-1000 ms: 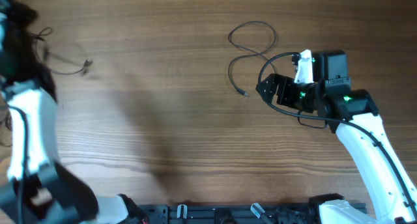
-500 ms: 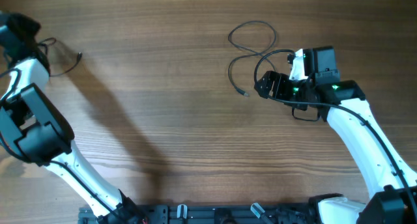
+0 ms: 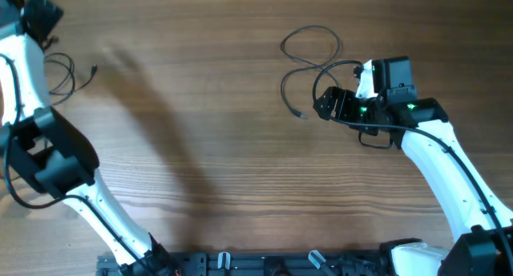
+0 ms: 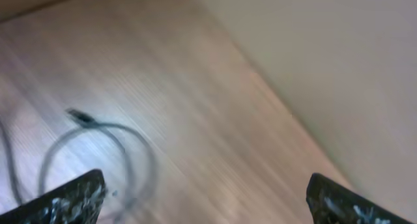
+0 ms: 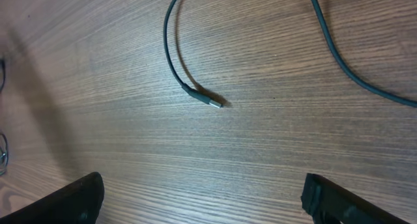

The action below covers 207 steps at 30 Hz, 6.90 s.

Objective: Untangle cables

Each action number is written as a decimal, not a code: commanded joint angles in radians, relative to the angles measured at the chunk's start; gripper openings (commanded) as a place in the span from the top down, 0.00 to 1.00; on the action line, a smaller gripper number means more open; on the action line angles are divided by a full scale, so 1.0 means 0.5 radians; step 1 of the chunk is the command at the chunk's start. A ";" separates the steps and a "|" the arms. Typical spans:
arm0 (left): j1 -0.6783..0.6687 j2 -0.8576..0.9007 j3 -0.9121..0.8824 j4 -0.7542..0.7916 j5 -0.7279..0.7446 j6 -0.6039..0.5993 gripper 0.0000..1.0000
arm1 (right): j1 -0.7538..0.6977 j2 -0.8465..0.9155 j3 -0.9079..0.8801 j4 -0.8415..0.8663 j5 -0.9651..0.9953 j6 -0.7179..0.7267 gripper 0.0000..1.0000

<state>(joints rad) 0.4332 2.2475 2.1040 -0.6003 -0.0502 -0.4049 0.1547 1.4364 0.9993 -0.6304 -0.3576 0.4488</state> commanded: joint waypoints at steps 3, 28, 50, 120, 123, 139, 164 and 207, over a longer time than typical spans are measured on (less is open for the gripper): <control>-0.616 -0.082 0.210 -0.407 0.236 0.059 0.00 | -0.144 -0.049 0.030 0.038 0.028 0.118 0.00; -2.284 0.385 0.108 -0.397 0.109 0.226 0.00 | -0.684 -0.150 0.030 -0.404 0.058 -0.108 0.00; -2.306 0.687 0.108 0.173 -0.247 0.078 0.00 | -0.684 -0.146 0.028 -0.474 0.057 -0.107 0.00; -0.478 0.150 0.108 -0.759 -0.679 1.864 0.60 | -0.684 -0.145 0.028 -0.370 0.057 -0.106 0.00; -0.539 -0.053 0.108 -0.654 -0.580 1.644 0.00 | -0.684 -0.145 0.028 -0.369 0.057 -0.107 0.00; -0.877 -0.812 0.108 -1.371 0.750 1.273 0.00 | -0.684 -0.145 0.028 -0.370 0.058 -0.107 0.00; -1.139 -3.424 -2.666 -0.191 0.724 0.435 0.00 | -0.684 -0.145 0.028 -0.370 0.058 -0.107 0.00; -1.115 -4.488 -3.928 0.637 0.291 0.361 0.00 | -0.684 -0.145 0.028 -0.370 0.058 -0.107 0.00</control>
<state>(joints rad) -0.1307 0.0135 0.2016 -0.3351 0.1135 -0.2234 -0.1864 1.3808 0.9993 -0.8150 -0.3351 0.4137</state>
